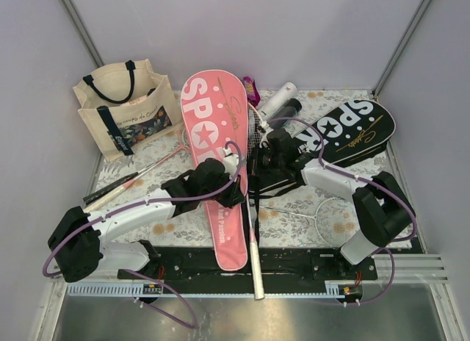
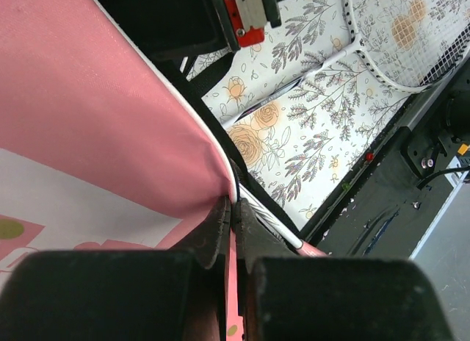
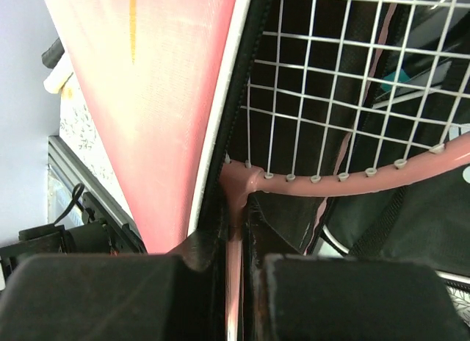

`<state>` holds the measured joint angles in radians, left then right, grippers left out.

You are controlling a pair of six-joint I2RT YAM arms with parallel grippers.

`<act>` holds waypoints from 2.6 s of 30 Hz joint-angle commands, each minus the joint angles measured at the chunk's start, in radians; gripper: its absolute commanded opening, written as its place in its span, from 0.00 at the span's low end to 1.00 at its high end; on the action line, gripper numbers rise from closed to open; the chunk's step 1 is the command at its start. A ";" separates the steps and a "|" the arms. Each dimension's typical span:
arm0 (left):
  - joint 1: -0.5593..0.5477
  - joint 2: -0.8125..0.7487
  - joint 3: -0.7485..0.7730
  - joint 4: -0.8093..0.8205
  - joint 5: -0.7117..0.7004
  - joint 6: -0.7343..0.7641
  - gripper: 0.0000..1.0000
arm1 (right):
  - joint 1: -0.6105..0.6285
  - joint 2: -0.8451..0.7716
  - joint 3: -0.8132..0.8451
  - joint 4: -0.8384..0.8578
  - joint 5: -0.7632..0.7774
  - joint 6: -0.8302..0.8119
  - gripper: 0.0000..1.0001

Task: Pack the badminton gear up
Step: Place the racket in the racket bag.

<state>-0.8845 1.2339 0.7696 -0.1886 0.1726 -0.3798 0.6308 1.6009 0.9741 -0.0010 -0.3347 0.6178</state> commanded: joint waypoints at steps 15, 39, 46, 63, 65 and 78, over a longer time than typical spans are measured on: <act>-0.022 0.114 0.212 0.006 0.142 0.170 0.00 | -0.010 -0.334 -0.350 0.085 -0.006 0.054 0.00; -0.064 0.049 0.076 -0.006 0.173 0.133 0.00 | -0.233 0.033 -0.123 0.688 -0.058 0.425 0.00; -0.064 -0.020 -0.022 0.049 0.145 0.061 0.00 | -0.279 0.076 -0.077 0.697 0.035 0.474 0.00; -0.070 -0.137 -0.193 0.303 0.137 -0.191 0.00 | -0.279 0.218 0.055 0.628 0.227 0.596 0.00; -0.071 -0.148 -0.214 0.325 0.119 -0.214 0.00 | -0.278 0.229 0.063 0.631 0.226 0.603 0.00; -0.070 -0.136 -0.063 0.140 -0.068 -0.107 0.54 | -0.272 0.174 0.156 0.267 0.129 0.297 0.19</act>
<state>-0.9470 1.1126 0.6006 0.0555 0.1246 -0.5400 0.3725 1.8381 1.0584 0.3565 -0.2707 1.0222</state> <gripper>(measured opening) 0.467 0.160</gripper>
